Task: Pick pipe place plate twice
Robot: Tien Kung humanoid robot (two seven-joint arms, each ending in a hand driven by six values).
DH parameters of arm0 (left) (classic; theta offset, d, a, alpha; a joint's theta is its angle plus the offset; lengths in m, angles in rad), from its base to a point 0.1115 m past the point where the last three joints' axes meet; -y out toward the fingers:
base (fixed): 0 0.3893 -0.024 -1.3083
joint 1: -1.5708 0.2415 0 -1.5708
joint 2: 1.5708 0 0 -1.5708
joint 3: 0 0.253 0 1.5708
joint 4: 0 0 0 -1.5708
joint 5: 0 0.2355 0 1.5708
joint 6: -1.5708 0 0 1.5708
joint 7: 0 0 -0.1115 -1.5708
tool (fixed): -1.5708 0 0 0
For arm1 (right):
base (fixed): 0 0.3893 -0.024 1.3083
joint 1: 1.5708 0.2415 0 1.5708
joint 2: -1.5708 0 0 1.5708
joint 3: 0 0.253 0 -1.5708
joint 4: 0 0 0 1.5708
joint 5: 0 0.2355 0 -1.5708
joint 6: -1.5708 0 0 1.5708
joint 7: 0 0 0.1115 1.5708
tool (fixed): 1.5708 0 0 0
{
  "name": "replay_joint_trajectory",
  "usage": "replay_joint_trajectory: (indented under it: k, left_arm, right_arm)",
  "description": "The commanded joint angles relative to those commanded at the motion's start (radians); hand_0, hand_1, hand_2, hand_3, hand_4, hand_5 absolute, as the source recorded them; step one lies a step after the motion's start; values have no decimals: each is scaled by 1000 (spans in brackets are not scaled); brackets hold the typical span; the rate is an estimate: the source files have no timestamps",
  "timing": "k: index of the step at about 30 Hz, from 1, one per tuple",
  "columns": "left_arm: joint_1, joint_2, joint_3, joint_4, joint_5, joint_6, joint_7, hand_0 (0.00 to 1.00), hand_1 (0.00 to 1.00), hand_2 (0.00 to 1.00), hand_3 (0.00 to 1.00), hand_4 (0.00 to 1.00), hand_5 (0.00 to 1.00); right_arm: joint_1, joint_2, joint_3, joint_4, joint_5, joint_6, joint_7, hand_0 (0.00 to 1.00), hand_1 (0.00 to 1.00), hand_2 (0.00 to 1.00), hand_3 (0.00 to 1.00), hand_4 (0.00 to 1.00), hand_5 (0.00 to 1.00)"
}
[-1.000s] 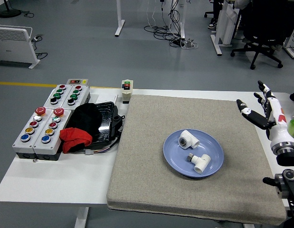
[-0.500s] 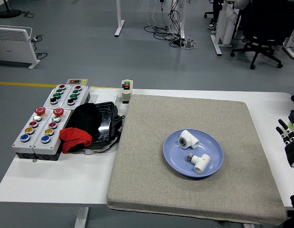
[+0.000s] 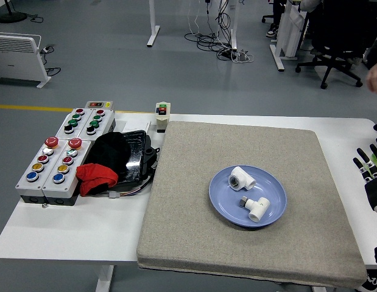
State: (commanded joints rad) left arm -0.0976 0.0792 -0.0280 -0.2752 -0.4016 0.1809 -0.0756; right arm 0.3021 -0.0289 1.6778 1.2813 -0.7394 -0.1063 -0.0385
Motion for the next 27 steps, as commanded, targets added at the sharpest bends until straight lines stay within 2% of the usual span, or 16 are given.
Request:
replay_joint_trajectory:
  k: [15,20,27]
  left_arm:
    - [-3,0,-2,1,2,1,0,695,666,685,617,258,998]
    - [-2,-1,-1,0,0,1,3,695,668,685,616,258,998]
    - [-3,2,-8,0,4,1,4,695,669,685,616,257,998]
  right_arm:
    - [-1,3,22,3,2,-13,6,910,819,948,885,634,707]
    - [3,3,12,3,-62,-40,-11,910,820,942,879,632,703]
    - [3,2,13,3,-68,-48,-20,909,821,940,875,632,702]
